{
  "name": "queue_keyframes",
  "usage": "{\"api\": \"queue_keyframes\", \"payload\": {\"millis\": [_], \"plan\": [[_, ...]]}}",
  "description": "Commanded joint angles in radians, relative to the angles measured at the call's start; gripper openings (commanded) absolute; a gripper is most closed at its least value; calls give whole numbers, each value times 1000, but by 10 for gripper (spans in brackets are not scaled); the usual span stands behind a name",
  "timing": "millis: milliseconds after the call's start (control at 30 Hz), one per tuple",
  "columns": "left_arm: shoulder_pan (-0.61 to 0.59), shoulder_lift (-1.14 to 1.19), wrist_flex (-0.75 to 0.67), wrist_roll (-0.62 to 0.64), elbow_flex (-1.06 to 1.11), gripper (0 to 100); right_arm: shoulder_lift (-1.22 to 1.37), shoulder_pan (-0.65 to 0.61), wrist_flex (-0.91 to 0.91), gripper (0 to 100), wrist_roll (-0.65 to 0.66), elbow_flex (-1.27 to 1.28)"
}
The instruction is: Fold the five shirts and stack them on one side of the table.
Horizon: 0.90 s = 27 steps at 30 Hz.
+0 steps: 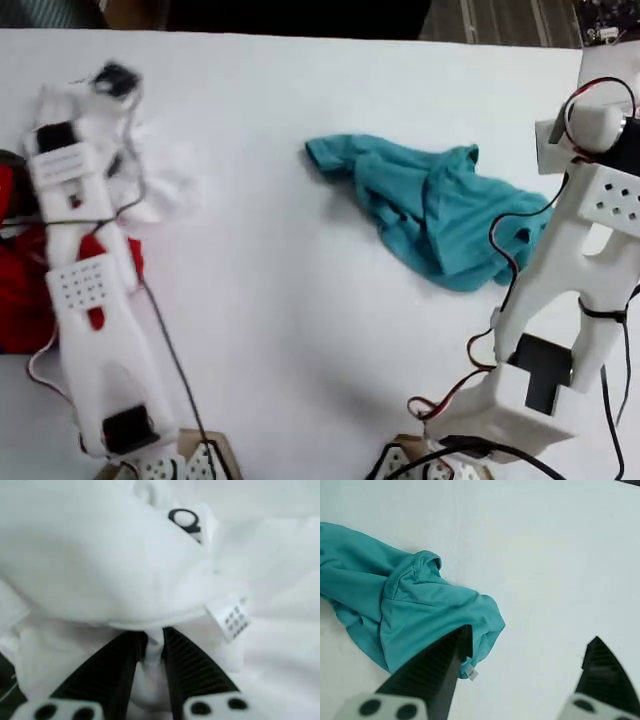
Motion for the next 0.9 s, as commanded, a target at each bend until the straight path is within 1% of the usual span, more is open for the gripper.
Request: {"api": "queue_keyframes", "payload": {"millis": [0,100,200,233,433,567,733,800,867], "plan": [[-181,6,132,-17,-108,25,-47,-42,4,351,2,-3],[-270,6,270,-17,-268,25,-47,-76,4,351,0,-3],[-339,-66,399,-35,-249,25,-47,-111,4,351,0,-3],[-364,-100,411,-34,-228,24,-47,-124,4,351,0,-3],[-548,-319,405,-32,-128,24,-47,-177,4,351,0,-3],[-631,-399,405,-104,-82,25,-47,-200,4,351,0,20],[-671,-425,405,-107,-84,29,-47,-237,-2,352,0,121],[-671,-439,405,-104,-91,57,-47,-248,-7,353,0,146],[-664,-466,405,-54,-110,105,-47,-259,-8,353,-2,161]]}}
